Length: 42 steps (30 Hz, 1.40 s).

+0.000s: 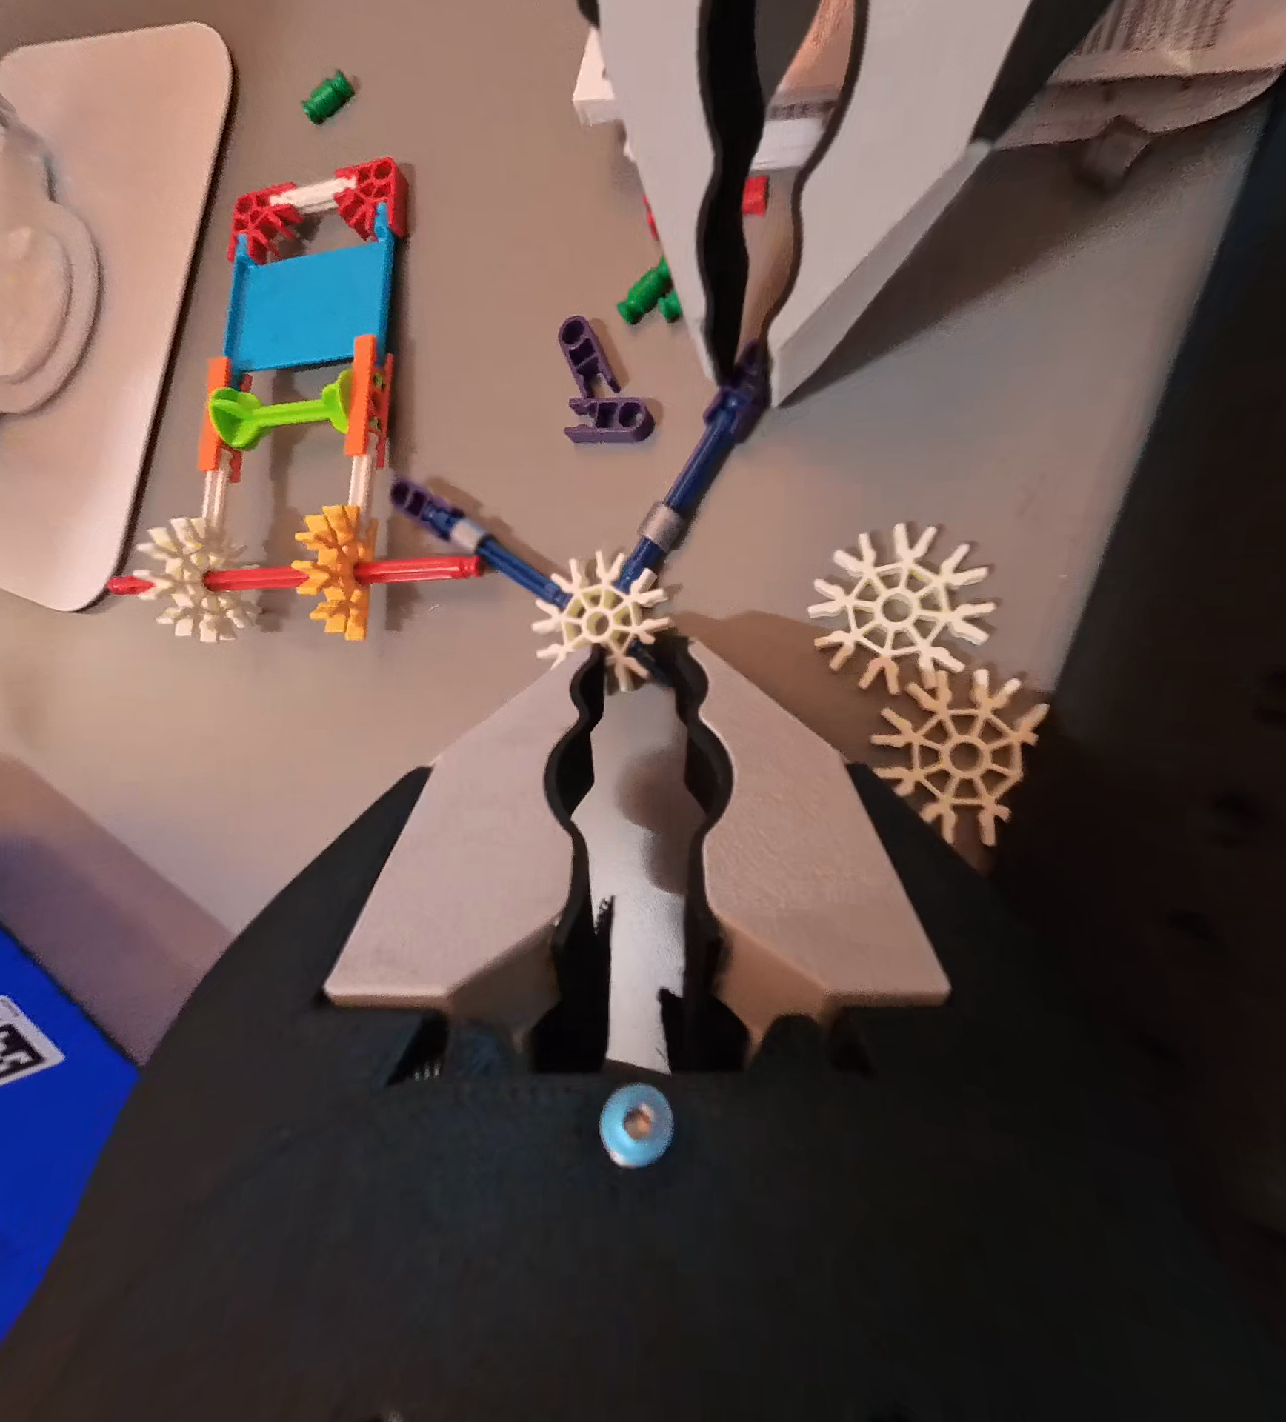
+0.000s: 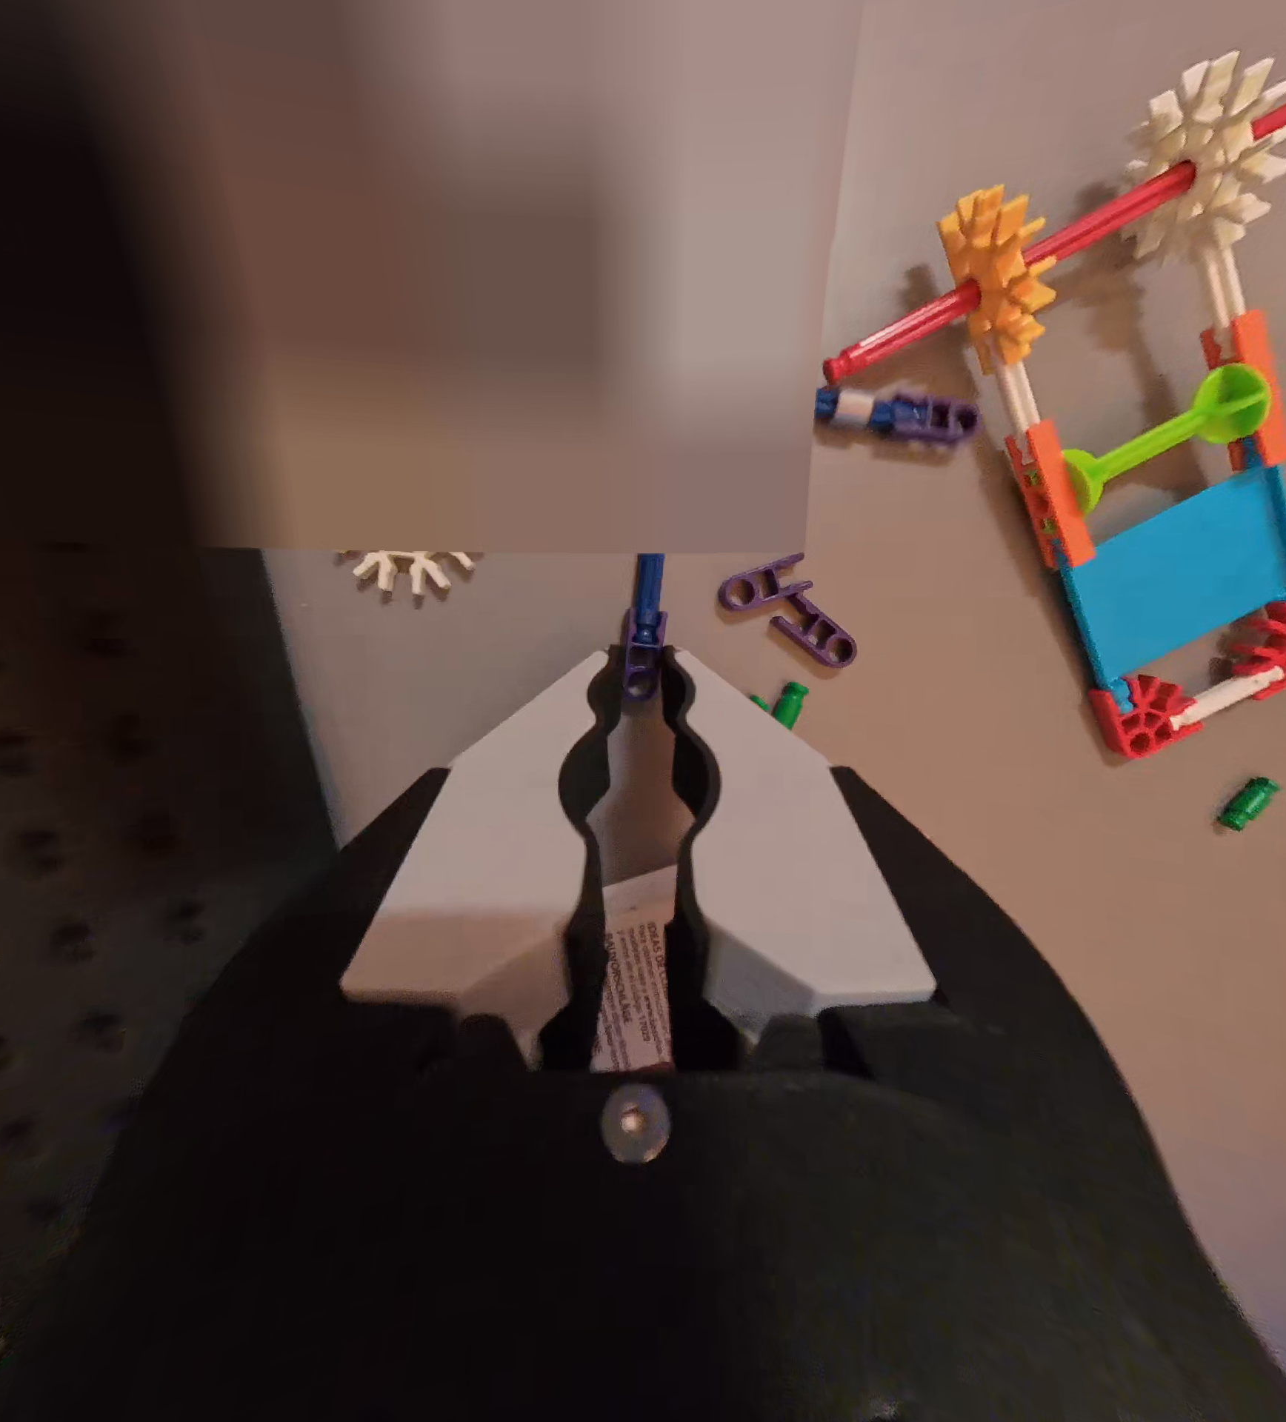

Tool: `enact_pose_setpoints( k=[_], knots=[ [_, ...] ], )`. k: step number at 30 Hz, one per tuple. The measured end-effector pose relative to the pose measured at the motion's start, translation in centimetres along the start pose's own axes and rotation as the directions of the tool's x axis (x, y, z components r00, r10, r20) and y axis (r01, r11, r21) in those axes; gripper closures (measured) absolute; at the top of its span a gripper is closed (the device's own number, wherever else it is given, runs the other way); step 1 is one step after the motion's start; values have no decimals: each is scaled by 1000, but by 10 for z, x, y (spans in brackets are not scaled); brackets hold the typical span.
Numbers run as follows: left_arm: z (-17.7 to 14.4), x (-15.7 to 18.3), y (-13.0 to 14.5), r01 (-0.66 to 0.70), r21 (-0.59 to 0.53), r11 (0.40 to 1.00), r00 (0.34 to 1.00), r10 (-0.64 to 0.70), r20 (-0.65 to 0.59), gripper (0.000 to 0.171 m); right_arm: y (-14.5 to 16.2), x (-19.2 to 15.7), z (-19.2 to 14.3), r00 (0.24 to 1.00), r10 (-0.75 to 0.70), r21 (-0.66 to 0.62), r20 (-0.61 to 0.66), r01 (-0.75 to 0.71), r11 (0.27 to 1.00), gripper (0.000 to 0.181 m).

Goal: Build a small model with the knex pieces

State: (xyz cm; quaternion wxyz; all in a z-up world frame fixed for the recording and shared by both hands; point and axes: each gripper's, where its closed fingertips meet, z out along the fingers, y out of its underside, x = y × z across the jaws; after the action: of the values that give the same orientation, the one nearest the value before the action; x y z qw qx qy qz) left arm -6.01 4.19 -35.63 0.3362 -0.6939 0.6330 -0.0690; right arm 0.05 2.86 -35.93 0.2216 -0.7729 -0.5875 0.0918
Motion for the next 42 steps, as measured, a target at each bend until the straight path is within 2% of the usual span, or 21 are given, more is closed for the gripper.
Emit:
enact_pose_setpoints(
  k=[2,5,10,16,18,21,26,28,33,36,42],
  knots=[
    [-6,-4,0,30,21,999,1000,-30,-9,145,-2,-1,1,1000,-13,16,-4,13,1000,174],
    [-19,-15,-3,52,67,996,999,-52,-9,139,-5,-4,2,998,-65,34,-11,66,997,174],
    [-19,-21,20,50,-5,999,999,-50,-17,131,-19,-9,8,990,-138,61,-12,139,988,174],
    [-27,-14,46,74,-59,996,995,-77,-60,145,-34,-9,15,970,-241,50,36,240,970,174],
    [-29,-10,50,77,-56,995,994,-81,-71,157,-35,-8,17,962,-267,25,55,266,964,174],
    [-33,-7,54,78,-55,995,994,-82,-66,157,-41,-5,20,951,-302,7,67,302,953,174],
    [-39,-14,66,108,-81,991,994,-109,-7,160,-59,16,32,957,-290,7,-16,290,957,173],
    [-39,-21,72,137,-87,987,990,-134,38,166,-64,28,31,957,-279,6,-78,280,960,160],
    [-40,-28,78,200,-74,977,979,-196,52,167,-69,39,9,970,-217,121,-106,229,966,155],
    [-44,-34,81,205,-80,976,977,-198,84,154,-67,44,-2,976,-182,162,-120,200,966,159],
    [-60,-38,84,219,-42,975,973,-215,83,148,-65,35,-4,976,-193,177,-101,208,962,159]
  ],
)
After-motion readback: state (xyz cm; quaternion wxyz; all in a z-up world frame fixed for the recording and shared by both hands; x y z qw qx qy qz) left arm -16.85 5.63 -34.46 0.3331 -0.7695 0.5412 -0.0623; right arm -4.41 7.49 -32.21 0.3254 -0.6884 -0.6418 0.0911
